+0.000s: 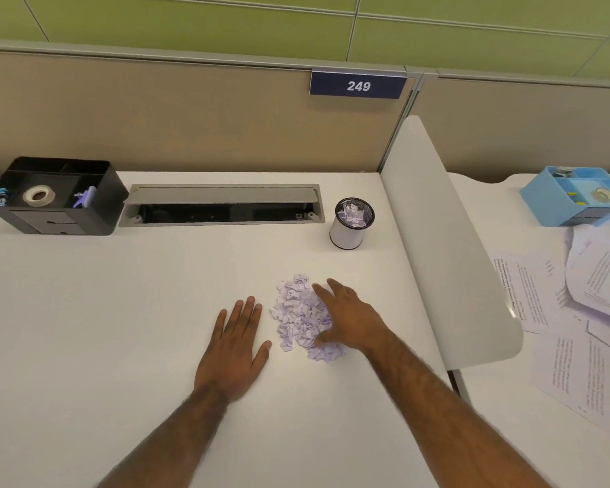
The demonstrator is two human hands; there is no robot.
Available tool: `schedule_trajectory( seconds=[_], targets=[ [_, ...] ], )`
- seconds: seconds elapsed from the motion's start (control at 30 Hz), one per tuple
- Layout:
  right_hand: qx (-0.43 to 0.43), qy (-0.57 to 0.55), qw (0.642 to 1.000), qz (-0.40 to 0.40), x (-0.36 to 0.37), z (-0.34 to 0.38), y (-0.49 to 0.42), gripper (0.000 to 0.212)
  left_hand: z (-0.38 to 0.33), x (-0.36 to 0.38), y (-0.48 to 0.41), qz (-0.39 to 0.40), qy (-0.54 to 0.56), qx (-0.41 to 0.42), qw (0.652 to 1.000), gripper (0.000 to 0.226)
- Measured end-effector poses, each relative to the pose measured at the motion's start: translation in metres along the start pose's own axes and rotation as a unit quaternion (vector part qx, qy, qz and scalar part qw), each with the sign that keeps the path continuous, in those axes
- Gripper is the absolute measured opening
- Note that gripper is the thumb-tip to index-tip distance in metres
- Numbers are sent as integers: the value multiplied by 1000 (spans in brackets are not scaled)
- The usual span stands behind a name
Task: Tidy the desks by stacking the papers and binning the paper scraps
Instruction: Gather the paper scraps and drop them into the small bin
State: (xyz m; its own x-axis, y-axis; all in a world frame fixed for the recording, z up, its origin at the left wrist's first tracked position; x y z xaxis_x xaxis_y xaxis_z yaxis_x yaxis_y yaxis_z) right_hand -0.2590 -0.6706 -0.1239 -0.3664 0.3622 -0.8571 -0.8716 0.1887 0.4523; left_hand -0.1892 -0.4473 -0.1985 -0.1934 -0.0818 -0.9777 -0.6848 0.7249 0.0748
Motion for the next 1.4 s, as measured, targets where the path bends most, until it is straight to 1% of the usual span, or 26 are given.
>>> schedule_trajectory(
  seconds=[0.07, 0.1, 0.17, 0.23, 0.27, 0.33, 0.47, 0.6, 0.73, 0.8, 0.87, 0.93, 1.0, 1.07, 1.13, 1.2, 1.27, 1.33, 1.4],
  targets=[
    [2, 16, 1000, 11, -2, 3, -7, 104, 0, 0, 0, 2, -2, 0, 1000, 73],
    [1, 29, 999, 15, -1, 3, -10, 96, 0, 0, 0, 3, -4, 0, 1000, 73],
    [-4, 55, 998, 4, 2, 5, -15, 73, -1, 0, -1, 5, -5, 0, 1000, 73],
    [-4, 82, 996, -38, 4, 6, -19, 46, -1, 0, -1, 4, -2, 1, 1000, 73],
    [-3, 92, 994, -61, 3, 6, -20, 37, -1, 0, -1, 4, -3, 0, 1000, 73],
    [-3, 94, 991, -93, 1, 5, -20, 30, -1, 0, 0, 4, -5, 0, 1000, 73],
    [-6, 70, 989, -129, -8, -4, -23, 26, -1, -1, 0, 2, -1, 2, 1000, 73],
    [25, -28, 985, -169, -23, -22, -25, 23, -1, -1, 0, 2, -1, 2, 1000, 73],
    [56, -122, 971, -199, -44, -34, -20, 17, 0, 0, 0, 4, -1, 0, 1000, 73],
    [61, -186, 957, -214, -56, -39, -17, 13, 0, 1, 0, 7, 0, -1, 1000, 73],
    [75, -245, 936, -241, -72, -45, -16, 9, 0, 1, 0, 7, -2, -1, 1000, 73],
    [94, -284, 915, -269, -92, -51, -18, 10, 0, 0, 1, 4, -3, -1, 1000, 73],
    [98, -292, 902, -302, -116, -56, -25, 15, 1, 1, 2, 3, -4, 0, 1000, 72],
    [99, -287, 894, -330, -139, -62, -34, 13, 0, 0, 2, 1, 0, 1, 1000, 73],
    [102, -283, 889, -344, -158, -69, -48, 10, -1, 0, 2, -1, 4, 2, 1000, 73],
    [106, -267, 892, -349, -170, -73, -64, 13, -1, 0, 2, -2, 6, 3, 1000, 72],
    [109, -230, 908, -334, -175, -71, -79, 18, 0, 0, 3, -1, 7, 1, 1000, 72],
    [123, -166, 932, -298, -173, -69, -94, 22, 0, 0, 2, -1, 9, -1, 1000, 73],
    [133, -113, 951, -255, -166, -69, -108, 21, -1, 0, 1, -2, 12, 2, 1000, 73]
  ],
)
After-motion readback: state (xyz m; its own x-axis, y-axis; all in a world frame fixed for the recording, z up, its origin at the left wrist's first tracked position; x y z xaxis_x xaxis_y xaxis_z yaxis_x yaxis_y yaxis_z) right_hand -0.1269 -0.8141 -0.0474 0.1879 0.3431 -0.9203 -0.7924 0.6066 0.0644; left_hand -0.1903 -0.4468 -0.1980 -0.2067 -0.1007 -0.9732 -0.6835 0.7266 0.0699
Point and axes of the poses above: each hand's wrist, its own y-axis away from the middle knuckle, its own x-axis out of the palm, z = x × y, the point moved 6 cm from there along -y, towards the middle knuckle, and after that the axes turned 1 degree about z, right-handed, at the moved point
